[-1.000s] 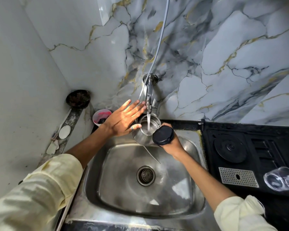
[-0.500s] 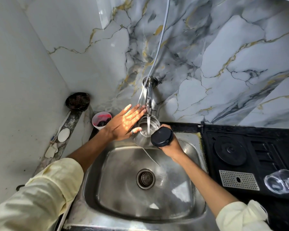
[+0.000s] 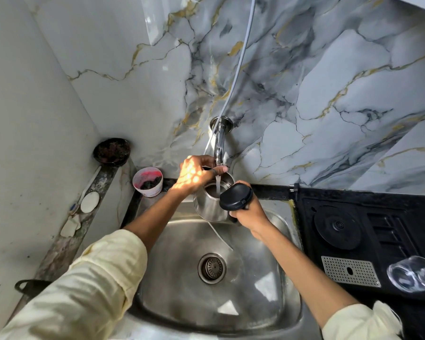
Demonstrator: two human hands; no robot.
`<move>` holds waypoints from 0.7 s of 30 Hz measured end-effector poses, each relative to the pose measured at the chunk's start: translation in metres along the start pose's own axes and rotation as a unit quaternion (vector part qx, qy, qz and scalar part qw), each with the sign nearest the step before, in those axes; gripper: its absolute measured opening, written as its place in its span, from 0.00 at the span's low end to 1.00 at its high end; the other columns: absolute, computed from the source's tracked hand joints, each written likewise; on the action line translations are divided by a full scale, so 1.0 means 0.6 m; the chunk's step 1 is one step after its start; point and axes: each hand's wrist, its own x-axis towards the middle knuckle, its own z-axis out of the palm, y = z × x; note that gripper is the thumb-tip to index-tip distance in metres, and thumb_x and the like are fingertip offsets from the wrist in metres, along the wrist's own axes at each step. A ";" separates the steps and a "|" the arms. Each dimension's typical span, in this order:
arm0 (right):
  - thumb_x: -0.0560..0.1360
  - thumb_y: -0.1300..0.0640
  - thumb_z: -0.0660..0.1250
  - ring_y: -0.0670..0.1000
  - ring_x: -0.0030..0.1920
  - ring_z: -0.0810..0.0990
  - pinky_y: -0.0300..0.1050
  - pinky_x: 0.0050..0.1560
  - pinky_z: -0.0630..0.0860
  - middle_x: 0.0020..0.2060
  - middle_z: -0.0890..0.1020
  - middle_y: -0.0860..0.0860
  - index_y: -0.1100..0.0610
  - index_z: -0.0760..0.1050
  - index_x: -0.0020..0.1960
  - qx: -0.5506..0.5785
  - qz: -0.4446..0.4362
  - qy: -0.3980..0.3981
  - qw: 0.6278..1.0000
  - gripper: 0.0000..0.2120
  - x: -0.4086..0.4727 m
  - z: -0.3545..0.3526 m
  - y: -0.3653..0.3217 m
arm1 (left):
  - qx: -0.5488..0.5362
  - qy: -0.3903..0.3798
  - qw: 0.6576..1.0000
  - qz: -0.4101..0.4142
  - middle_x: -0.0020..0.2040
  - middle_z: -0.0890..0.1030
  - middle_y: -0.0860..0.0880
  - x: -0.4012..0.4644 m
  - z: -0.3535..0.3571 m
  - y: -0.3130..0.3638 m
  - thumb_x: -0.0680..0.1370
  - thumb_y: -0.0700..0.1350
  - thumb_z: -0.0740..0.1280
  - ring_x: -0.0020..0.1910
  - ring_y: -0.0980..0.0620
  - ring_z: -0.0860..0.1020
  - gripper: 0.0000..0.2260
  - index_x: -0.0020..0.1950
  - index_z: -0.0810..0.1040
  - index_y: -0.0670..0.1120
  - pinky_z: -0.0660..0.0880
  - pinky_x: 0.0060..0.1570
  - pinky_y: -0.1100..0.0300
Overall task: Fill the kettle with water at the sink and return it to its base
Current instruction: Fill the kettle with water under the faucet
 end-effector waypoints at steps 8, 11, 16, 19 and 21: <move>0.70 0.81 0.64 0.41 0.47 0.77 0.33 0.41 0.75 0.49 0.78 0.42 0.41 0.70 0.61 -0.004 0.009 0.007 1.000 0.37 0.012 -0.001 0.000 | 0.071 0.092 0.993 -0.019 0.31 0.79 0.56 0.016 0.024 0.013 0.64 0.66 0.81 0.42 0.47 0.82 0.24 0.32 0.74 0.51 0.72 0.59 0.47; 0.70 0.81 0.63 0.41 0.50 0.77 0.36 0.50 0.75 0.50 0.78 0.43 0.45 0.70 0.64 -0.010 0.001 0.008 1.000 0.37 0.017 -0.002 0.003 | 0.102 0.119 0.987 -0.022 0.29 0.76 0.56 0.019 0.037 0.016 0.65 0.67 0.80 0.39 0.46 0.79 0.25 0.31 0.72 0.51 0.68 0.52 0.49; 0.69 0.80 0.64 0.39 0.49 0.78 0.27 0.40 0.77 0.50 0.79 0.43 0.47 0.71 0.65 -0.003 0.004 0.010 1.000 0.35 0.027 0.008 0.002 | 0.095 0.172 0.980 -0.038 0.30 0.78 0.55 0.022 0.057 0.009 0.64 0.67 0.80 0.42 0.45 0.80 0.24 0.31 0.72 0.52 0.63 0.50 0.50; 0.70 0.80 0.63 0.40 0.50 0.78 0.27 0.38 0.76 0.50 0.80 0.42 0.45 0.70 0.65 0.006 0.015 0.017 1.000 0.36 0.027 0.013 0.001 | 0.097 0.168 0.979 -0.057 0.32 0.79 0.56 0.015 0.059 0.019 0.64 0.69 0.78 0.47 0.45 0.81 0.24 0.33 0.74 0.52 0.61 0.50 0.50; 0.70 0.80 0.62 0.43 0.51 0.79 0.32 0.40 0.76 0.50 0.80 0.43 0.43 0.70 0.64 0.005 0.024 0.020 0.999 0.37 0.017 0.011 0.005 | 0.104 0.134 0.984 -0.062 0.40 0.83 0.54 0.003 0.050 0.021 0.65 0.72 0.76 0.55 0.45 0.80 0.24 0.39 0.77 0.53 0.65 0.56 0.48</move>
